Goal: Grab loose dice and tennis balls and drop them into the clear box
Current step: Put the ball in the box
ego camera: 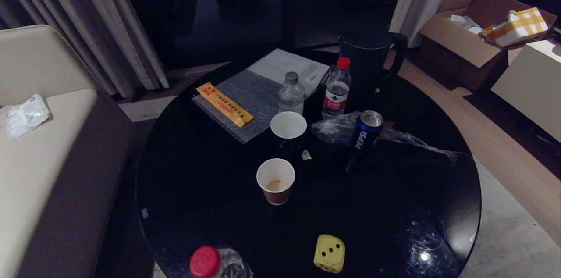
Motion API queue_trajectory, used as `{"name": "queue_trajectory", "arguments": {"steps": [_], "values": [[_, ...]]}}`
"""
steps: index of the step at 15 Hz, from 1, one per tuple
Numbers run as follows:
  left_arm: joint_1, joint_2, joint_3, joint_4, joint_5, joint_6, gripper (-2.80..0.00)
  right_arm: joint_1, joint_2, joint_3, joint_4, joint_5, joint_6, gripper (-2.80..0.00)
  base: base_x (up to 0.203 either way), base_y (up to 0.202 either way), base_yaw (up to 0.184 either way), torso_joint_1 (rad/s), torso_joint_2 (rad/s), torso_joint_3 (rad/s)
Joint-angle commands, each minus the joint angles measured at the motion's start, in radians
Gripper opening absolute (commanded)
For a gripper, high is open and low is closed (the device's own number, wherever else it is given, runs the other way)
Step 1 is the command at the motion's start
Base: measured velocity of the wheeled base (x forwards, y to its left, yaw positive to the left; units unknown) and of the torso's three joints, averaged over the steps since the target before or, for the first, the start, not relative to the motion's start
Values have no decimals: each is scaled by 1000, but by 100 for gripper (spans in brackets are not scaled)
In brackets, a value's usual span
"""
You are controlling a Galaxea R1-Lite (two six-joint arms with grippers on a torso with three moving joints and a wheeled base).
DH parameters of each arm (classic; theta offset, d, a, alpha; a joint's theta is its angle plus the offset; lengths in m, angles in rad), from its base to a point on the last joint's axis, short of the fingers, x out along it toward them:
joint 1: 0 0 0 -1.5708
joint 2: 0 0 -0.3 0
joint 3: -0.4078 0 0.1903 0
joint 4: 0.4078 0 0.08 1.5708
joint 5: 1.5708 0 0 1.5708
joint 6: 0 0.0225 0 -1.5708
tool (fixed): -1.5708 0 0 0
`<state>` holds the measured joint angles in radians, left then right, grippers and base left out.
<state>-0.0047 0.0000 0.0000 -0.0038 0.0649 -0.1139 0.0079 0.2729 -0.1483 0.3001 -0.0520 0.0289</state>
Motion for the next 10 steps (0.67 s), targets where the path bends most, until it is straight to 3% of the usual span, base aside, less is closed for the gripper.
{"name": "queue_trajectory", "arguments": {"steps": [1,3,5,10], "values": [[0,2,2,-1,1,0,-280,-1,-236,19,5,23,1,-280,0,0,0,0,0,0],[0,2,2,-1,1,-1,-280,-1,-276,53,-52,37,-2,-280,0,0,0,0,0,0],[0,2,2,-1,1,-1,-280,0,-273,115,-229,40,37,-280,0,0,0,0,0,0],[0,2,2,-1,0,-1,-280,0,-273,116,-220,41,42,-280,0,0,0,0,0,0]]}}
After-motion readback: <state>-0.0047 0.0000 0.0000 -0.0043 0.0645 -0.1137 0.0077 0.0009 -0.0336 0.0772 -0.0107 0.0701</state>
